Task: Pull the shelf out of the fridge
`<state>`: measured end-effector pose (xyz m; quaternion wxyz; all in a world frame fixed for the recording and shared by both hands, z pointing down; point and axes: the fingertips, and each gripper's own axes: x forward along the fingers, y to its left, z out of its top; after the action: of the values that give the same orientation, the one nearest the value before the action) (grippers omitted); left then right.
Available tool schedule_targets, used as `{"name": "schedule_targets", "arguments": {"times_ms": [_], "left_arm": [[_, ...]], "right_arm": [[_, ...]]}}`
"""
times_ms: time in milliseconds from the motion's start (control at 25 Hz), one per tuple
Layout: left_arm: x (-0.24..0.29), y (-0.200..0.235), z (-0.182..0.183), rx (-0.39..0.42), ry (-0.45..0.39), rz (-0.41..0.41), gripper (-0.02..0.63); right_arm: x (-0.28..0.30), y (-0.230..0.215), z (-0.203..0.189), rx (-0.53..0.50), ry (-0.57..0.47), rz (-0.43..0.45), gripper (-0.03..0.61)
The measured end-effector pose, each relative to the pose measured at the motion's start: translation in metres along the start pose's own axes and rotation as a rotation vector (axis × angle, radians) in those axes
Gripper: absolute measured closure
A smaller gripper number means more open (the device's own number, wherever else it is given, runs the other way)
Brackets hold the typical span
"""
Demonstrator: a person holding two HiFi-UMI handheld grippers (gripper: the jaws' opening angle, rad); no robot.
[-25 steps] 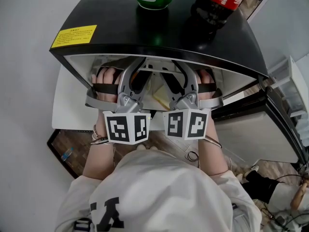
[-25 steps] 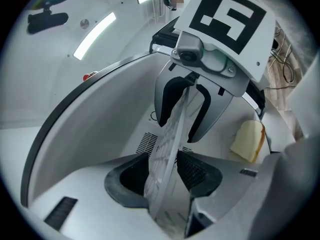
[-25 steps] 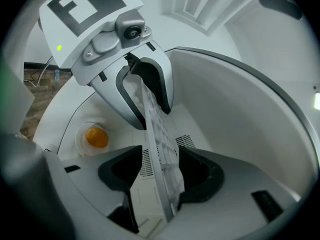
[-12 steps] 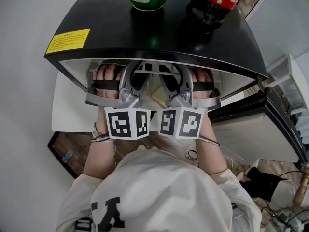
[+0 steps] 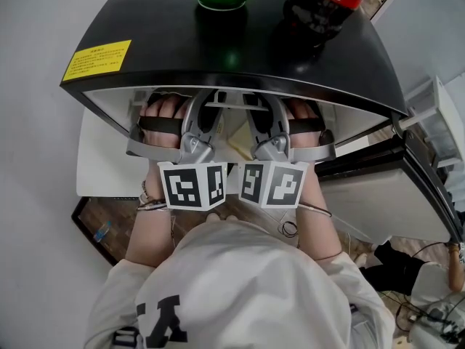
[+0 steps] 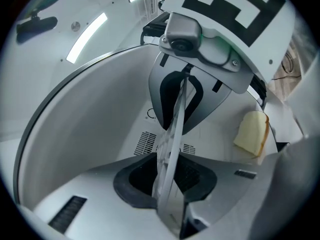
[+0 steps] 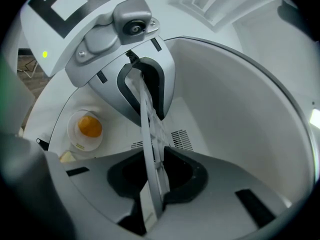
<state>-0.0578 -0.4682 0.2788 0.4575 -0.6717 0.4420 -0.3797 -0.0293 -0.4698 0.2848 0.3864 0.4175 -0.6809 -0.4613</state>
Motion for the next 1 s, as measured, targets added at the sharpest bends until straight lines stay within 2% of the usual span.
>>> {"name": "schedule_targets", "arguments": {"times_ms": [1000], "left_arm": [[-0.016,-0.005,0.005,-0.006,-0.021,0.001,0.538]], "right_arm": [[-0.016,0.005,0.005,0.016,0.005,0.000,0.503]]}}
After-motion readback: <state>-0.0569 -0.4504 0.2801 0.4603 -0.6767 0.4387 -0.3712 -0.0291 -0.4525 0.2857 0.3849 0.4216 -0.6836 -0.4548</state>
